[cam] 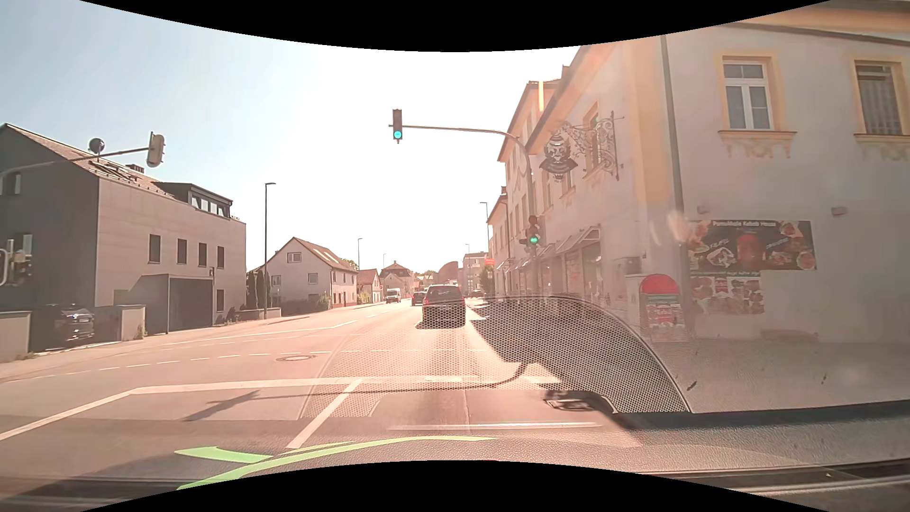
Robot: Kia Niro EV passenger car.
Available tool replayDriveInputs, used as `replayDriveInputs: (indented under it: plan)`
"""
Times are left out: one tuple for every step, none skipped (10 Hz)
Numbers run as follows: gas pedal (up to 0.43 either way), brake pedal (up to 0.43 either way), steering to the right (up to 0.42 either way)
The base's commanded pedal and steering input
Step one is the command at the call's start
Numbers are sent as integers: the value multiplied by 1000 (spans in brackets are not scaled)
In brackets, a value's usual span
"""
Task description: Follow the waypoints while adhering to traffic rules and regulations
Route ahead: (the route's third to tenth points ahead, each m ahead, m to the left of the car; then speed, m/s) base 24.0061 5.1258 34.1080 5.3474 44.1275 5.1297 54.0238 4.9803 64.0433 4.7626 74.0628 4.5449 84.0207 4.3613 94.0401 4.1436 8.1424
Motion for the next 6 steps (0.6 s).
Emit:
replayDriveInputs:
  plan:
    - [47, 0, -4]
    - [47, 0, -4]
    - [47, 0, -3]
    - [47, 0, -3]
    - [47, 0, -3]
    - [47, 0, -2]
